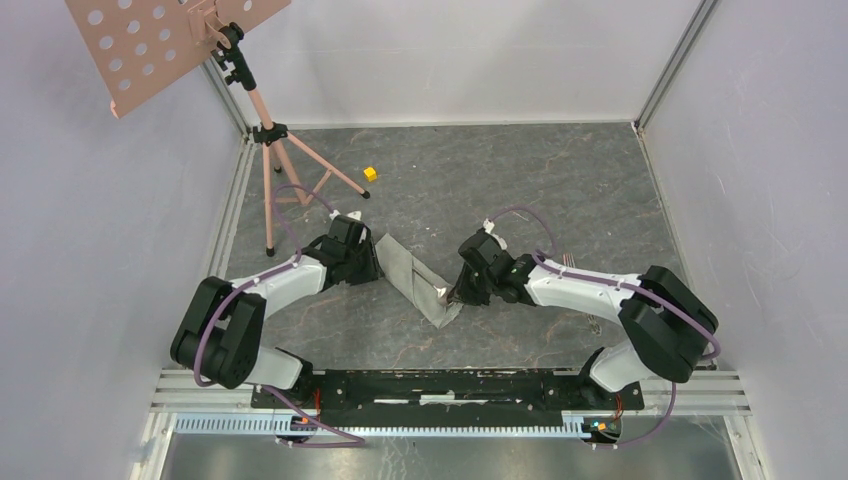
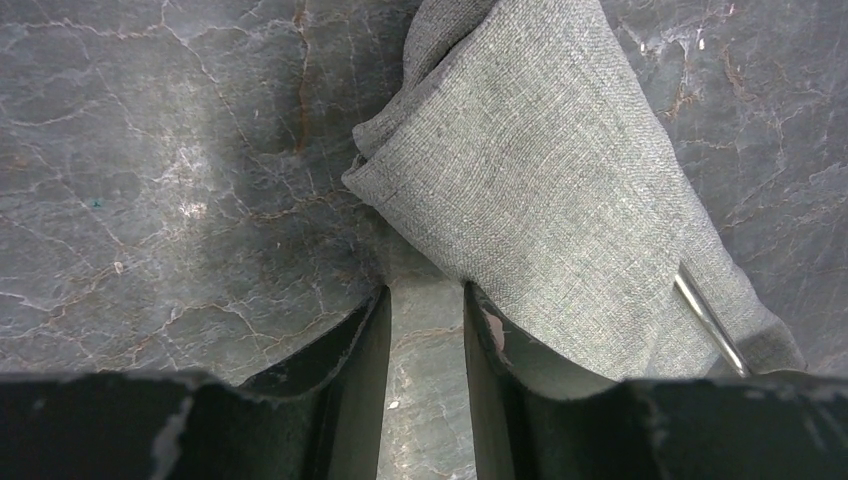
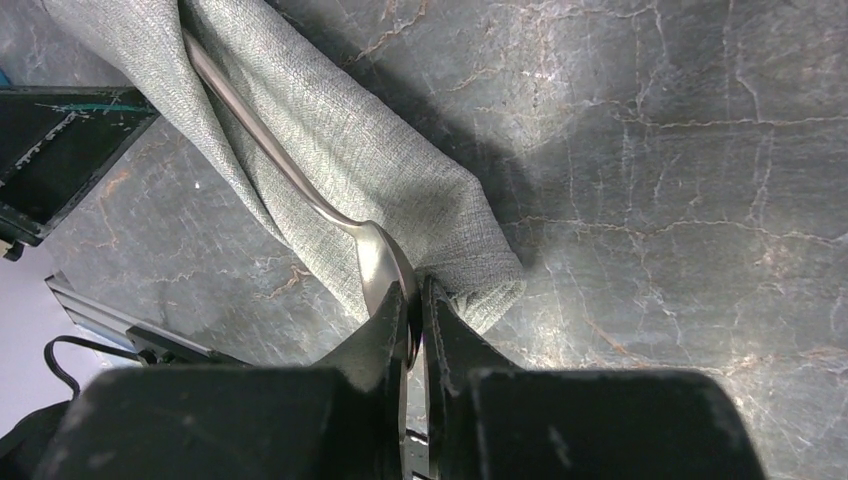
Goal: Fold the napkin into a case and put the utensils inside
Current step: Insert the spoon into the folded napkin.
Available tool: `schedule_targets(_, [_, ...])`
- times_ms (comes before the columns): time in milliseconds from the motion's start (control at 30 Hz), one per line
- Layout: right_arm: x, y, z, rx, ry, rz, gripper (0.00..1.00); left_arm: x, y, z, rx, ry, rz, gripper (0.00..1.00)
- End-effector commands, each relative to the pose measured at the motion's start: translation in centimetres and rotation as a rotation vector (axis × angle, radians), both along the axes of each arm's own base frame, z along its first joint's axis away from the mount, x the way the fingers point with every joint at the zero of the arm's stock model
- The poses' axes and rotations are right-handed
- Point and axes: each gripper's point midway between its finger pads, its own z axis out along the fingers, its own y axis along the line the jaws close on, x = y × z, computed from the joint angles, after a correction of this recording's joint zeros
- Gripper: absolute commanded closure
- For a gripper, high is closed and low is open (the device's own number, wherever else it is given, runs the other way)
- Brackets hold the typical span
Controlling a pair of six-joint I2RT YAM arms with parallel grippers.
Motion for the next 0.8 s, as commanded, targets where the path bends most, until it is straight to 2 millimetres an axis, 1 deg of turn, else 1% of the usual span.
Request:
schedule_targets(0, [1.3,1.8,1.2,0.063,-0.040,-0.014,0.86,0.5,-0.4,1.2,-0.044,-0.039,0.031,0.60])
schedule_targets(67, [1.2,1.7,1.2,0.057,-0.042,-0.007,0.75,0.4,-0.4,1.8,-0.049,-0.050,0.031,0.60])
schedule_targets(100, [1.2,1.7,1.5,0.056,-0.053,0.002,0.68,0.4,-0.4,2.2,-0.050,-0.057,0.032,0.60])
schedule_targets(200, [0.5,1.0,2.5,0.042,-0.079,0.046,0.54,0.4,-0.3,3.8,-0.062,-0.091,0.031,0.58])
schedule_targets(233, [0.2,0.6,3.0,0.036,-0.090,0.064,0.51,0.3,-0.2,4.4,-0.063,-0.105,0.029,0.58])
schedule_targets(300, [-0.3,-0.4,4.5,0.003,-0.138,0.129,0.44,0.3,-0.2,5.6,-0.072,-0.130,0.022,0.57])
schedule_targets(333, [-0.2,-1.0,5.9,-0.021,-0.189,0.171,0.38,0.2,-0.2,6.3,-0.076,-0.143,0.015,0.57])
schedule_targets(367, [-0.4,-2.2,6.8,-0.081,-0.236,0.223,0.31,0.0,-0.2,6.9,-0.082,-0.153,0.009,0.56])
schedule_targets(400, [0.0,-3.2,8.1,-0.128,-0.301,0.272,0.19,-0.2,-0.2,7.6,-0.089,-0.165,0.003,0.55])
schedule_targets(433, [0.4,-4.5,9.1,-0.211,-0.384,0.373,0.11,-0.4,-0.4,8.3,-0.109,-0.182,-0.007,0.54])
schedule_targets(467, [1.1,-6.5,9.3,-0.328,-0.420,0.421,0.05,-0.5,-0.7,9.0,-0.131,-0.197,-0.020,0.54])
schedule_targets(533, [2.4,-13.2,8.9,-0.638,-0.374,0.446,0.02,-1.1,-1.6,10.7,-0.190,-0.225,-0.064,0.49])
schedule_targets(567, [3.1,-15.9,8.3,-0.720,-0.329,0.453,0.02,-1.5,-2.1,11.7,-0.225,-0.242,-0.096,0.45])
schedule_targets(600, [3.7,-18.3,7.6,-0.734,-0.272,0.433,0.02,-1.8,-2.9,12.7,-0.265,-0.258,-0.133,0.42])
schedule_targets(667, [4.7,-20.8,6.6,-0.680,-0.236,0.405,0.02,-2.5,-4.1,14.5,-0.333,-0.270,-0.203,0.36])
schedule_targets(733, [5.4,-23.7,5.6,-0.699,-0.176,0.351,0.03,-3.4,-5.1,15.9,-0.389,-0.271,-0.263,0.32])
schedule_targets(767, [5.4,-24.9,4.6,-0.688,-0.123,0.341,0.04,-3.8,-5.4,16.5,-0.412,-0.274,-0.287,0.30])
